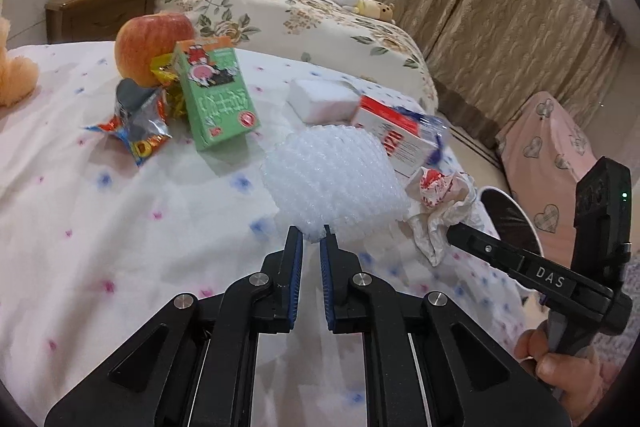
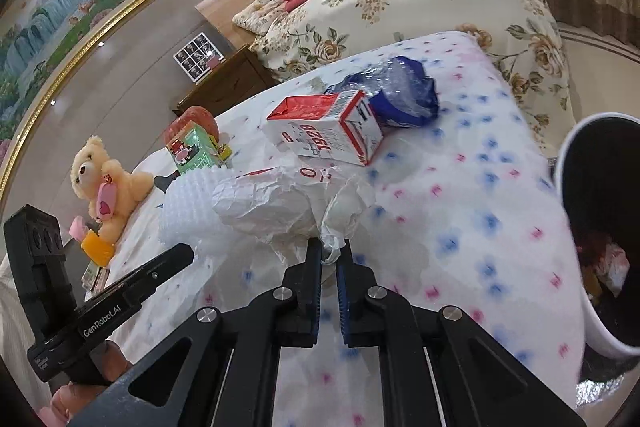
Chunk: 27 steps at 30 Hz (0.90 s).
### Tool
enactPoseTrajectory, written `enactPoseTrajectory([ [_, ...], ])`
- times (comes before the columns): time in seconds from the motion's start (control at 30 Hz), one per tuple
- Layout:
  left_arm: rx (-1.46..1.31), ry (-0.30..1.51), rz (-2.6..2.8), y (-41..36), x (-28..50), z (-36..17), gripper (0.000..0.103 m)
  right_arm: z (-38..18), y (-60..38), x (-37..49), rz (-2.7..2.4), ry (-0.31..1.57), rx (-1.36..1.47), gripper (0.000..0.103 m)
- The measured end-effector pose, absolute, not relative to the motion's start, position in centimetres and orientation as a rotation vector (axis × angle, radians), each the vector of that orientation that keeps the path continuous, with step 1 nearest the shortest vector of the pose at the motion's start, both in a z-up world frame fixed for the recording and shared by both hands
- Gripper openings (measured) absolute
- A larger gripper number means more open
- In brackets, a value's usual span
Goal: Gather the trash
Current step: 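Grasp the white foam net with the left gripper while the right grasps the white plastic bag, then carry the white foam net and white plastic bag over the trash bin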
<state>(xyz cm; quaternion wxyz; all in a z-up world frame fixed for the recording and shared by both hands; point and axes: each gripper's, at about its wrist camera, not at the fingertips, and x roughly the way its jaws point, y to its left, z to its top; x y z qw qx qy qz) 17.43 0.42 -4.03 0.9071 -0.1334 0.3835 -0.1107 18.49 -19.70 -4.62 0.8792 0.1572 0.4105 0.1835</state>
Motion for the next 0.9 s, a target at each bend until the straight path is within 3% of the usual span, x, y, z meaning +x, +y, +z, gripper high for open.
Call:
enactPoseTrajectory([
  [0.9, -0.184, 0.826, -0.443, -10.7, 16.6, -3.0, 0.008, -4.5, -31.2, 13.8, 0.177, 0.796, 0.460, 0.007],
])
